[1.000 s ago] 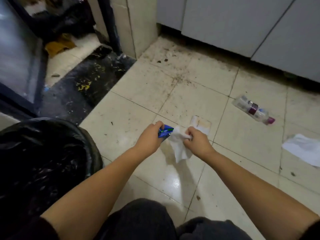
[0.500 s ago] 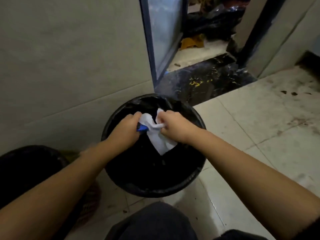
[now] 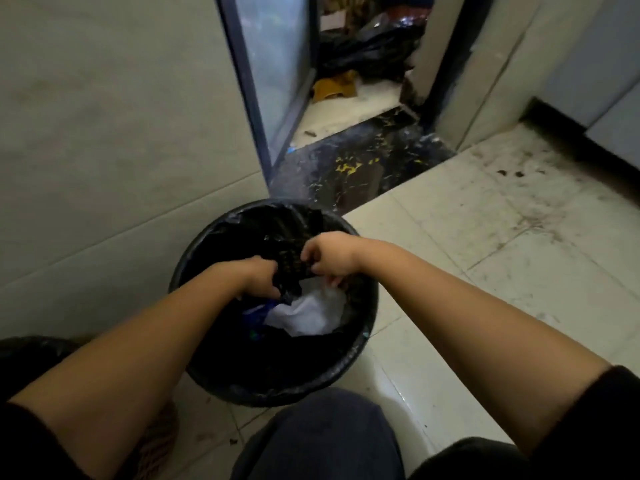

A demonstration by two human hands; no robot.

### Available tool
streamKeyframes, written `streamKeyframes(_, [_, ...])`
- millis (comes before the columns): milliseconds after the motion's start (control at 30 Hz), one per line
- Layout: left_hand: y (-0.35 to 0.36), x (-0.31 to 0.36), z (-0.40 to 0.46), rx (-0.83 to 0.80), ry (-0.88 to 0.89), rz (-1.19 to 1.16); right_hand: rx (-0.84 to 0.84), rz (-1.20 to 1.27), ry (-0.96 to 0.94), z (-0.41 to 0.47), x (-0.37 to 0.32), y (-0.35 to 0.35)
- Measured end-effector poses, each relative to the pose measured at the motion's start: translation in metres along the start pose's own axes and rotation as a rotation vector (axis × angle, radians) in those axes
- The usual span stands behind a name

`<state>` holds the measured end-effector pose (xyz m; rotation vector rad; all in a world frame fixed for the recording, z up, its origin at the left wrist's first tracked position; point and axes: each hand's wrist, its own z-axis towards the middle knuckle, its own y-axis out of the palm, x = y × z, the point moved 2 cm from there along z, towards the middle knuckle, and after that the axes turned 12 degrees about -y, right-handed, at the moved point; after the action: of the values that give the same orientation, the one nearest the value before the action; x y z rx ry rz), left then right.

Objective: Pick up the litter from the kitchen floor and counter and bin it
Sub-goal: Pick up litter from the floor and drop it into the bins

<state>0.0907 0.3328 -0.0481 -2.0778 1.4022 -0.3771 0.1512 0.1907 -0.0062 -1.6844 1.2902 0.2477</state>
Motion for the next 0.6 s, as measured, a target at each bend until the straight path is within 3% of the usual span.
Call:
streamKeyframes(133, [-0.091, 0.075, -0.040, 0.367, 0.215, 0.166, 0.402, 0.095, 0.075, -0.079, 0.025, -0.075])
streamKeyframes(233, [-0.130, 0.152, -0.080, 0.482, 0.394, 0.176, 0.590, 0.094, 0.272, -0.160, 0.073, -0.107])
streamKeyframes(300, [-0.134, 0.209, -0.101, 0.529, 0.534, 0.189, 0.630, 0.083, 0.438, -0.218, 0.109, -0.111])
streamKeyframes(433, [-0.096, 0.318, -0.122, 0.492, 0.724, 0.219, 0.657, 0.108, 0.707, -0.323, 0.171, -0.082])
streamKeyframes(600, [-0.010, 0.421, -0.116, 0.339, 0.854, 0.287, 0.636, 0.236, 0.945, -0.399, 0.258, 0.007])
